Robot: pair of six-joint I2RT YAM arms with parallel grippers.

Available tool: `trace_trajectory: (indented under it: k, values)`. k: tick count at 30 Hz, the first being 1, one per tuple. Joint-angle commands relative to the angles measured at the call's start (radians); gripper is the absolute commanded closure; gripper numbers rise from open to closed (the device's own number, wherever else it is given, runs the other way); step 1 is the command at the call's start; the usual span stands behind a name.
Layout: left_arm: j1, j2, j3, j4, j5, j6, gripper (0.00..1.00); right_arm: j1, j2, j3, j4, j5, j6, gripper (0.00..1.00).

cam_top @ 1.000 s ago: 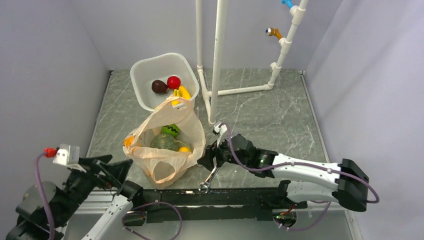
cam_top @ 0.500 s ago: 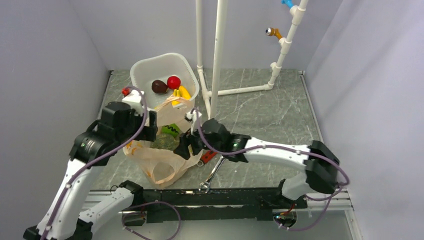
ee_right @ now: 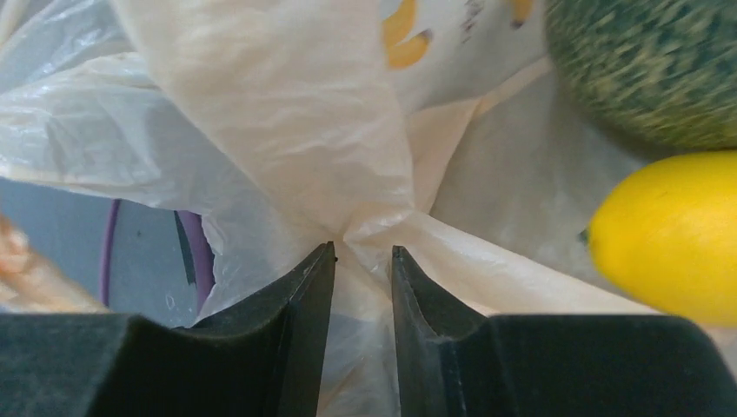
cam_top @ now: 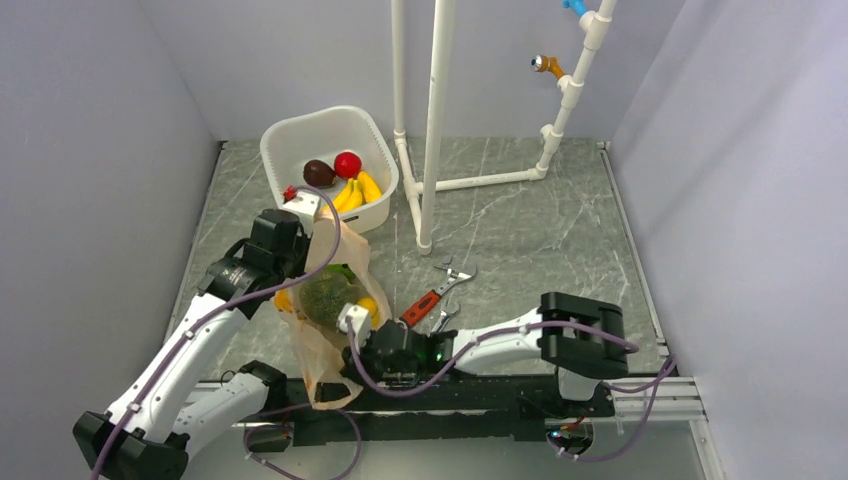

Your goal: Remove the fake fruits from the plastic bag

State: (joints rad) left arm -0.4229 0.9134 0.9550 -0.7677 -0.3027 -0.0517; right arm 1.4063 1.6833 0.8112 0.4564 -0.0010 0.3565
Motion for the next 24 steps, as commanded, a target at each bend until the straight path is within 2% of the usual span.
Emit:
trace_trajectory:
  k: [1,2,4,8,12,17,21,24]
  values:
    - [0.003,-0.076,-0.073,0.209,0.001,0.091,0.95,0.059,0.032,-0.001,0.096,0.133,-0.030,0.67]
    - [0.003,-0.103,-0.099,0.238,0.017,0.100,0.99,0.059,0.023,-0.003,0.082,0.155,-0.025,0.66]
    - [0.004,-0.155,-0.149,0.294,0.038,0.109,1.00,0.055,-0.024,-0.010,0.042,0.191,-0.022,0.63]
    - [0.004,-0.237,-0.205,0.345,0.070,0.103,1.00,0.028,-0.132,0.021,-0.108,0.230,-0.028,0.42]
    - [0.004,-0.276,-0.229,0.349,0.098,0.079,1.00,-0.010,-0.172,0.087,-0.208,0.236,-0.072,0.28]
    - [0.003,-0.293,-0.236,0.360,0.163,0.066,1.00,-0.063,-0.098,0.227,-0.302,0.270,-0.087,0.28]
    - [0.003,-0.290,-0.233,0.355,0.165,0.064,1.00,-0.090,-0.047,0.239,-0.279,0.311,-0.105,0.27]
    - [0.003,-0.286,-0.234,0.360,0.159,0.058,1.00,-0.097,0.014,0.259,-0.338,0.381,-0.130,0.27]
